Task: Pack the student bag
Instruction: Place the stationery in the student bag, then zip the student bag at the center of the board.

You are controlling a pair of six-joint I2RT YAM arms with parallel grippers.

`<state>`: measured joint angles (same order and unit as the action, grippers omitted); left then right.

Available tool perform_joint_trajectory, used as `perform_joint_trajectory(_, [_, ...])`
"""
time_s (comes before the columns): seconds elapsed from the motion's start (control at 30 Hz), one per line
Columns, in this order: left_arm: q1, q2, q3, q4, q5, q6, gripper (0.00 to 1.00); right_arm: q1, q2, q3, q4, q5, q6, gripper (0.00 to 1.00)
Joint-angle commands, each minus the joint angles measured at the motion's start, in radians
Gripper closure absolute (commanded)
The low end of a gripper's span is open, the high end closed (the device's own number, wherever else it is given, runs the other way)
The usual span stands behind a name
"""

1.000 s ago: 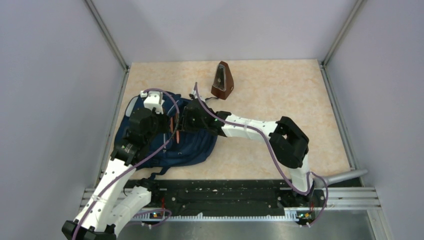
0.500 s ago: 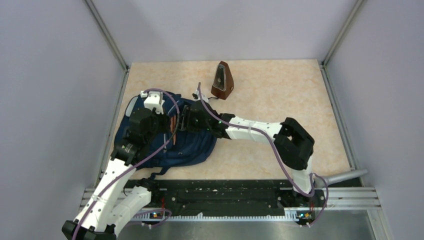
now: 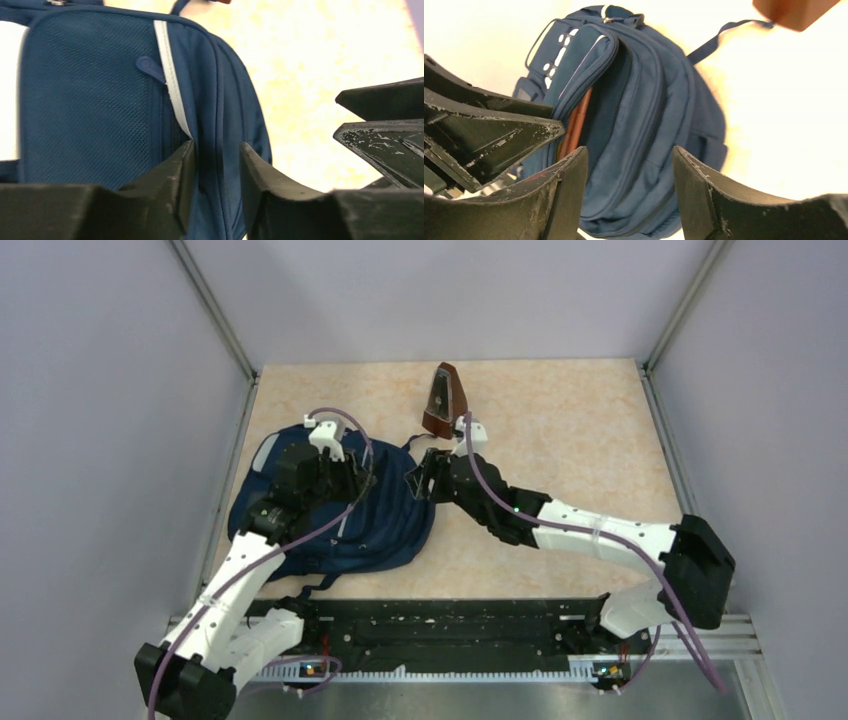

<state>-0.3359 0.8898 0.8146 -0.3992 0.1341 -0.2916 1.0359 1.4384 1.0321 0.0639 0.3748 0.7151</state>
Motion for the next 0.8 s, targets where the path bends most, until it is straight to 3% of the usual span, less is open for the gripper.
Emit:
perform_joint_trajectory(0.0, [-0.016,0.012,-0.024,0.204,0.193,-0.163,0.51,0.001,-0.084,-0.064,0.060,0.078,-0.151,0.35])
perform_joint_trajectory(0.1, [-0.017,-0.021,-0.055,0.216,0.150,-0.190,0.33,-0.001,-0.083,-0.070,0.052,0.036,-0.178,0.30])
perform_joint_trajectory(0.2, [-0.018,-0.104,-0.067,0.169,0.052,-0.202,0.25,-0.006,-0.055,-0.074,0.062,-0.040,-0.172,0.29])
perform_joint_trajectory(0.53, [-0.017,-0.313,-0.098,-0.120,-0.192,-0.279,0.20,-0.026,0.096,-0.073,0.082,-0.219,-0.027,0.29])
perform_joint_trajectory(0.77, [-0.017,-0.411,-0.130,-0.215,-0.238,-0.357,0.16,-0.045,0.143,-0.128,0.101,-0.264,0.085,0.34])
